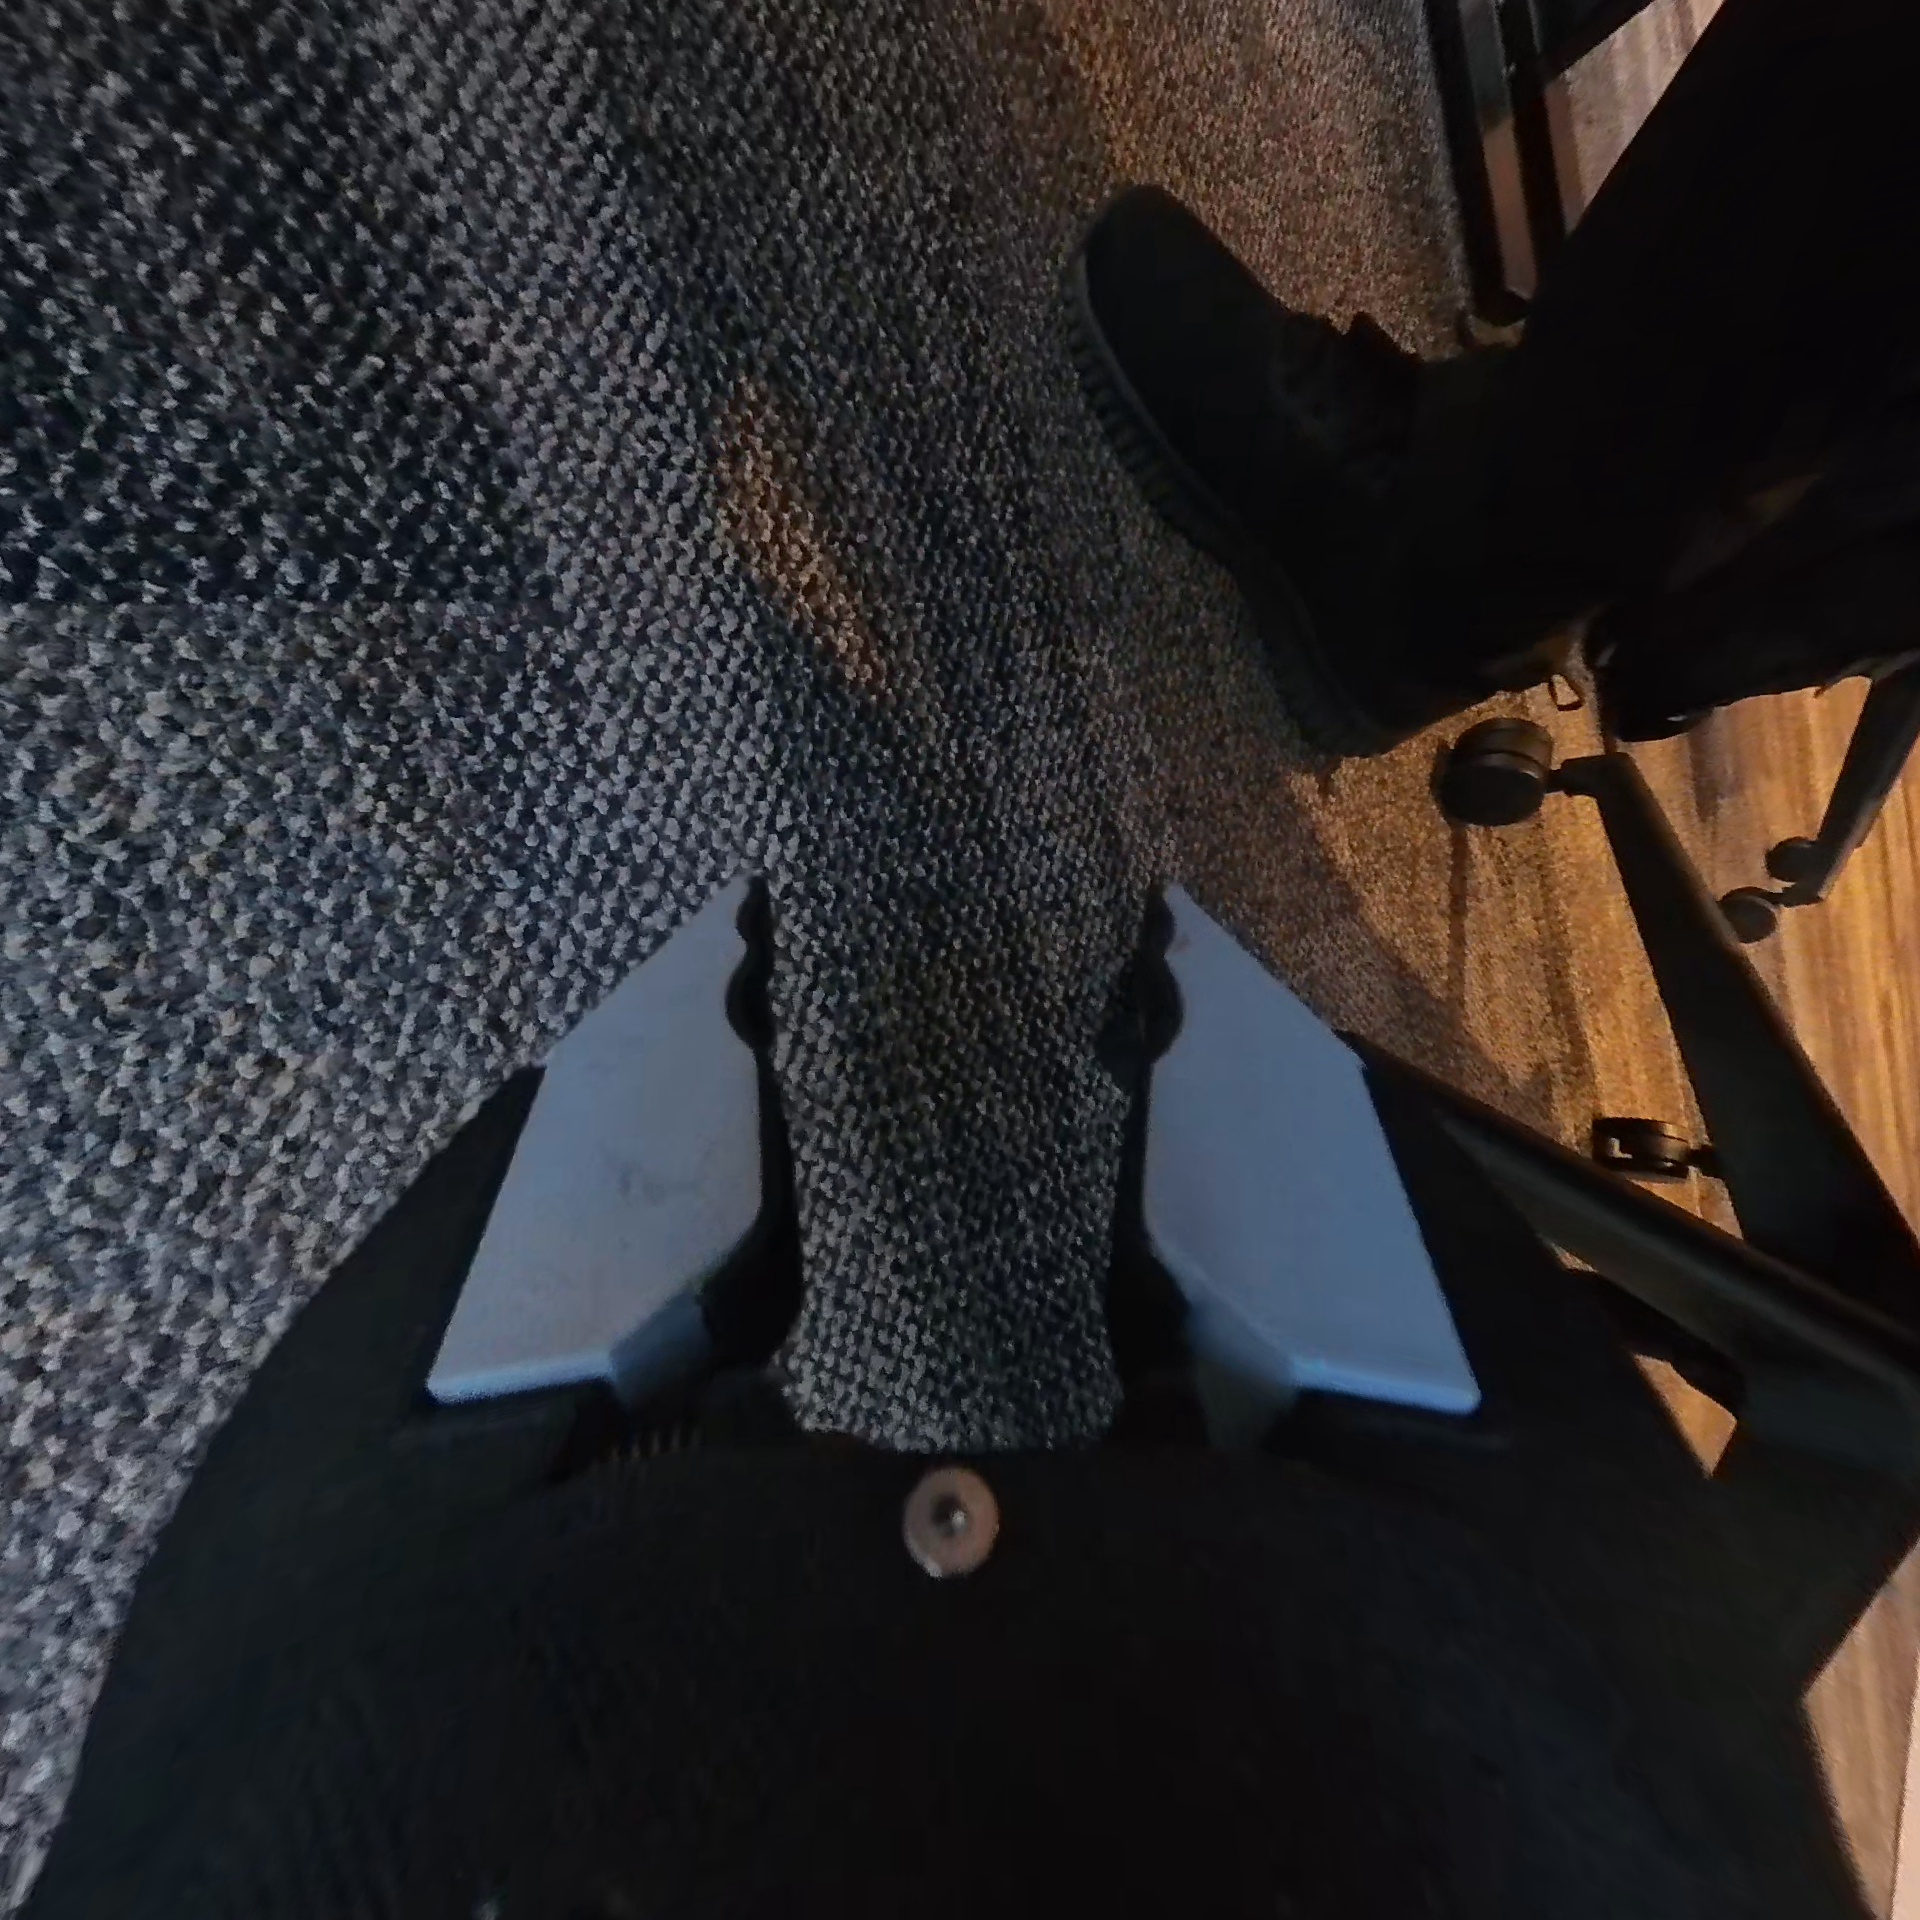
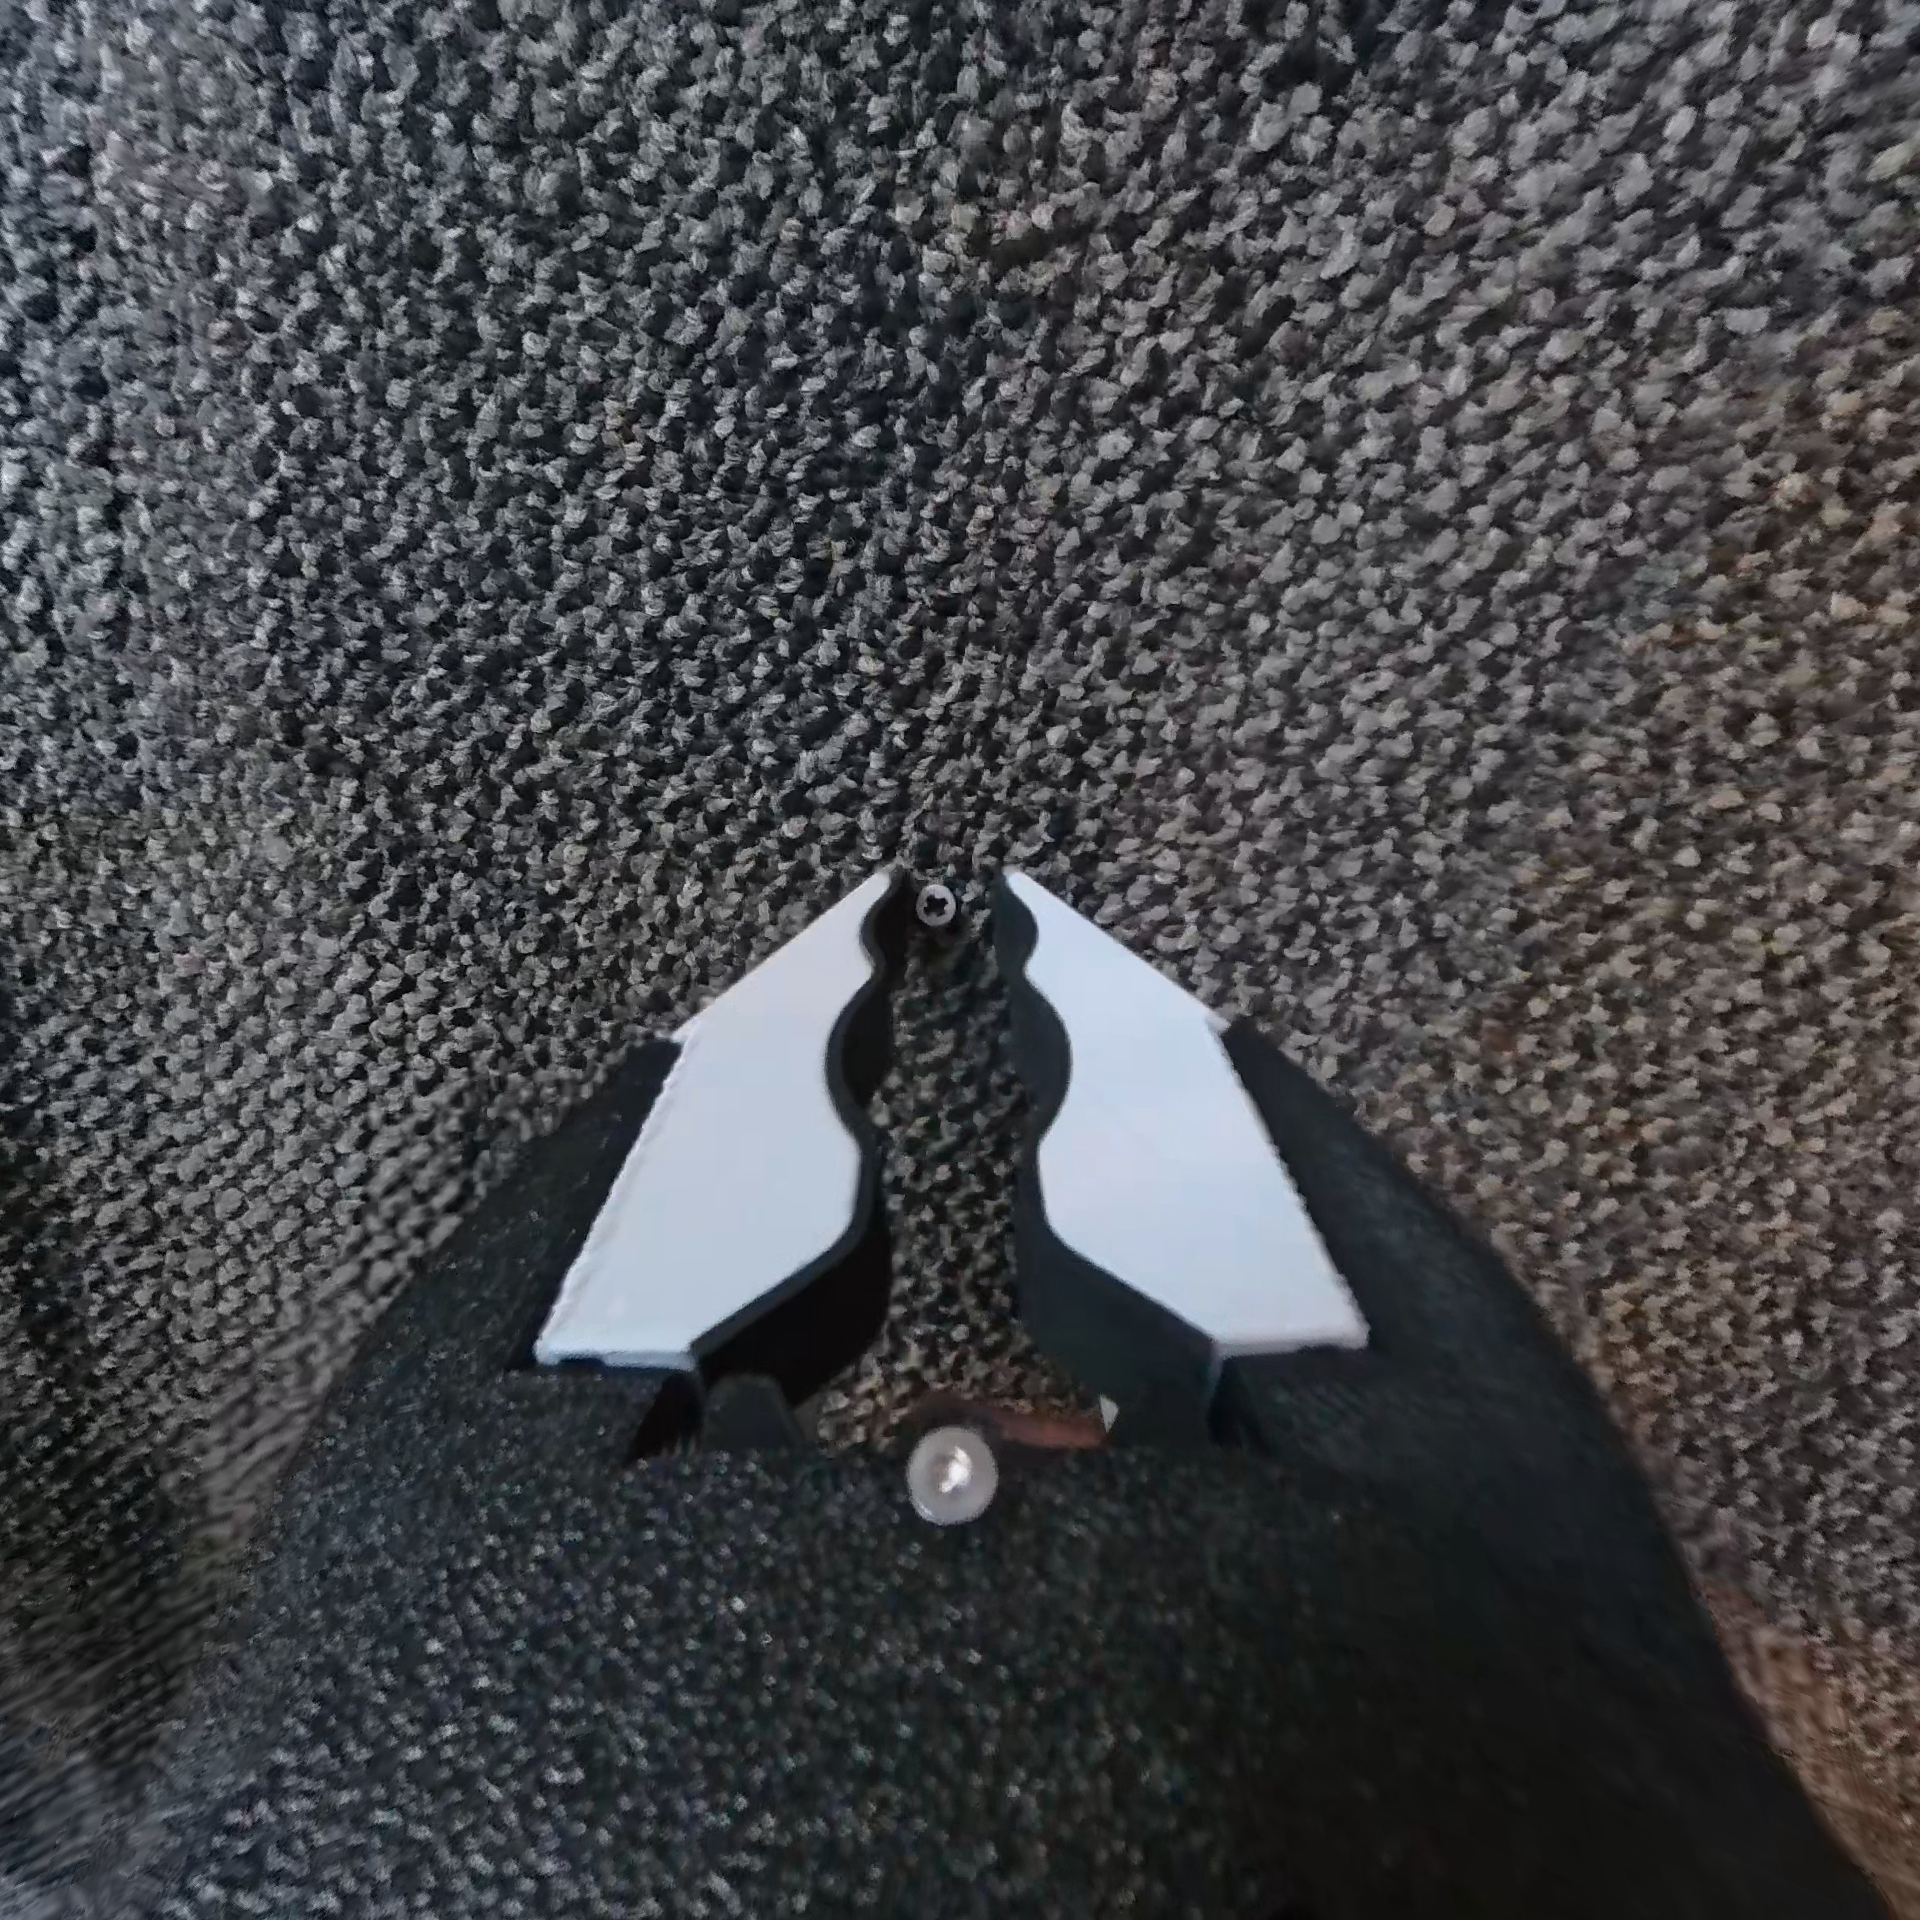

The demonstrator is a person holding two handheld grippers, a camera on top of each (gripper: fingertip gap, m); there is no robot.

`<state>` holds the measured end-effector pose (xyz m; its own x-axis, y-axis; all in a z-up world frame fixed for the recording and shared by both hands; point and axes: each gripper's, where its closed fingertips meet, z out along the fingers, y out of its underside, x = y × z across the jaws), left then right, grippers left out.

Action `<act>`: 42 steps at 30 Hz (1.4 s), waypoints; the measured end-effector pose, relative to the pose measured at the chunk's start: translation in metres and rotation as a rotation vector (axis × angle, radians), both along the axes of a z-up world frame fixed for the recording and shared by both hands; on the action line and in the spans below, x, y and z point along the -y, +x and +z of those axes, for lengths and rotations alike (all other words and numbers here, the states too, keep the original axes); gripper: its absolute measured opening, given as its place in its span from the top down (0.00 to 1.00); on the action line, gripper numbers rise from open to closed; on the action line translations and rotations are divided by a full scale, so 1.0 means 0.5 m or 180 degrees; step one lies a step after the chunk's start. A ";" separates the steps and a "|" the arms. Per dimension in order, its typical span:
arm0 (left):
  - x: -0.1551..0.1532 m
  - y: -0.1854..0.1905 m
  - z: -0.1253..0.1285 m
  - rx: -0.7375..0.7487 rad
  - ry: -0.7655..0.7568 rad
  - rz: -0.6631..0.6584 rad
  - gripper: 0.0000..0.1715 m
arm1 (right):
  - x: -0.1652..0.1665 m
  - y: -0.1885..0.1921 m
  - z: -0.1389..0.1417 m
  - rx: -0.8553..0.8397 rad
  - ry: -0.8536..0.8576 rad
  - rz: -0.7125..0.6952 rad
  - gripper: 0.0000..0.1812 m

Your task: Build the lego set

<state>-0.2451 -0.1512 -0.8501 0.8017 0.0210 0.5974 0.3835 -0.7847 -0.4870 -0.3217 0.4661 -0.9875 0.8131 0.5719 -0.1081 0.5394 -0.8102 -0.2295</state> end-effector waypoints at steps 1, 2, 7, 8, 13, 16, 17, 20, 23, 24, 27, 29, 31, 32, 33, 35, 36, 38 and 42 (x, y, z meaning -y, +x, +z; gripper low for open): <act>0.000 0.001 0.000 0.0003 -0.0003 -0.0005 0.60 | 0.000 0.000 0.000 0.0054 0.0020 0.0060 0.97; 0.001 0.002 0.000 0.0003 -0.0006 -0.0009 0.60 | 0.002 -0.002 0.000 0.0085 0.0036 0.0108 0.98; 0.004 -0.002 -0.001 -0.0003 -0.0029 0.0008 0.61 | 0.012 -0.006 0.002 0.0126 0.0082 0.0145 1.00; 0.005 -0.004 0.001 -0.0006 -0.0029 0.0021 0.61 | 0.015 -0.002 0.004 0.0148 0.0080 0.0160 1.00; 0.012 -0.014 0.014 -0.0053 0.0017 0.0053 0.62 | 0.031 0.008 0.019 0.0136 0.0076 0.0154 0.99; 0.003 -0.025 0.038 -0.0151 0.0132 0.0029 0.62 | 0.061 0.002 0.059 0.0085 0.0150 0.0316 0.99; -0.003 -0.031 0.049 -0.0218 0.0169 -0.0010 0.61 | 0.077 -0.001 0.077 0.0080 0.0194 0.0411 0.99; -0.026 -0.059 0.108 -0.0509 0.0367 -0.0138 0.61 | 0.160 -0.008 0.133 0.0188 0.0362 0.0864 0.99; -0.039 -0.089 0.193 -0.0889 0.0512 -0.0439 0.61 | 0.301 -0.023 0.208 0.0145 0.0393 0.1336 0.99; -0.041 -0.103 0.227 -0.1051 0.0536 -0.0530 0.61 | 0.364 -0.022 0.233 0.0162 0.0314 0.1502 0.99; -0.040 -0.138 0.352 -0.1464 0.0621 -0.0800 0.61 | 0.579 -0.024 0.341 0.0019 0.0061 0.2104 0.99; -0.037 -0.155 0.449 -0.1689 0.0666 -0.0891 0.62 | 0.727 -0.021 0.448 -0.0254 -0.0139 0.2411 0.99; -0.031 -0.149 0.552 -0.1756 0.0762 -0.0845 0.63 | 0.867 0.005 0.564 -0.0473 -0.0385 0.2729 0.99; -0.027 -0.137 0.599 -0.1782 0.0820 -0.0827 0.63 | 0.929 0.025 0.628 -0.0590 -0.0472 0.2894 0.99; -0.021 -0.121 0.640 -0.1837 0.0868 -0.0819 0.63 | 0.983 0.048 0.694 -0.0729 -0.0516 0.3051 0.99; -0.010 -0.080 0.711 -0.1991 0.0973 -0.0812 0.63 | 1.067 0.098 0.830 -0.1009 -0.0475 0.3392 0.99; -0.006 -0.053 0.741 -0.2046 0.1031 -0.0808 0.64 | 1.098 0.124 0.899 -0.1168 -0.0415 0.3543 0.99; -0.006 0.013 0.792 -0.2072 0.1146 -0.0844 0.64 | 1.133 0.180 1.032 -0.1478 -0.0186 0.3751 0.99; -0.023 0.159 0.873 -0.2155 0.1347 -0.1021 0.63 | 1.117 0.309 1.252 -0.2003 0.0285 0.3646 0.99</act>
<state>-0.1657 -0.1400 -0.4134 0.9173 -0.3841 -0.1052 -0.3045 -0.5062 -0.8069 -0.1673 -0.0926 -0.3613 -0.3118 0.9256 -0.2145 0.6890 0.0648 -0.7219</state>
